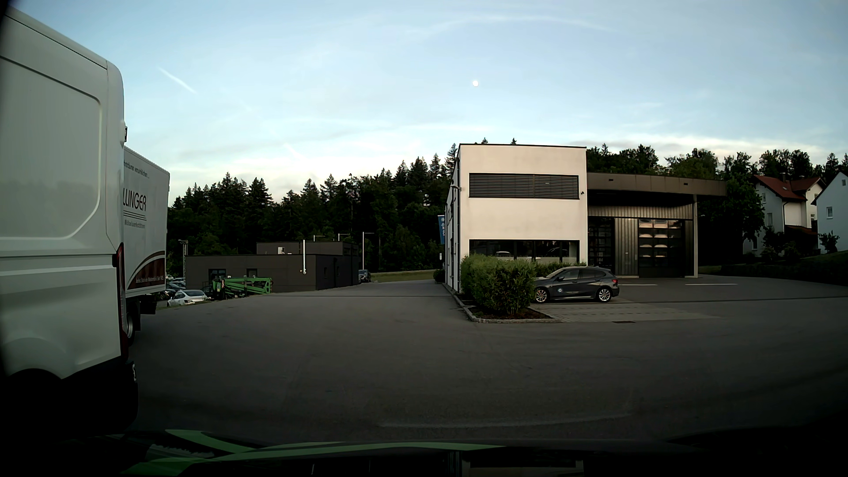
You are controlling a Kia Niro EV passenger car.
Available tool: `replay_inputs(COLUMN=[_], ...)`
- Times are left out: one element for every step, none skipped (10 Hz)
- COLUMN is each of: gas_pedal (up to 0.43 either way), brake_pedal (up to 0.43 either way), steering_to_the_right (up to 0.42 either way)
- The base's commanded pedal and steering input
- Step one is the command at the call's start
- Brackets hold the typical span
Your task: Follow the waypoints while adhering to traffic rules and regulations
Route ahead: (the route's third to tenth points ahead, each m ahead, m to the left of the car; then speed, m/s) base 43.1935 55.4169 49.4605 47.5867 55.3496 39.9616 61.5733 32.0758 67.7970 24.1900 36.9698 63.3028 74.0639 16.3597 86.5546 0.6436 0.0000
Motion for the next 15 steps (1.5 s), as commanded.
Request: replay_inputs(gas_pedal=[0.000, 0.000, 0.000, 0.000, 0.000, 0.000, 0.000, 0.000, 0.000, 0.000, 0.000, 0.000, 0.000, 0.000, 0.000], brake_pedal=[0.476, 0.433, 0.165, 0.000, 0.000, 0.000, 0.000, 0.000, 0.000, 0.000, 0.000, 0.000, 0.000, 0.000, 0.000], steering_to_the_right=[0.001, 0.001, 0.001, 0.000, 0.000, 0.000, 0.000, 0.000, 0.000, 0.000, 0.000, 0.003, 0.005, 0.011, 0.021])
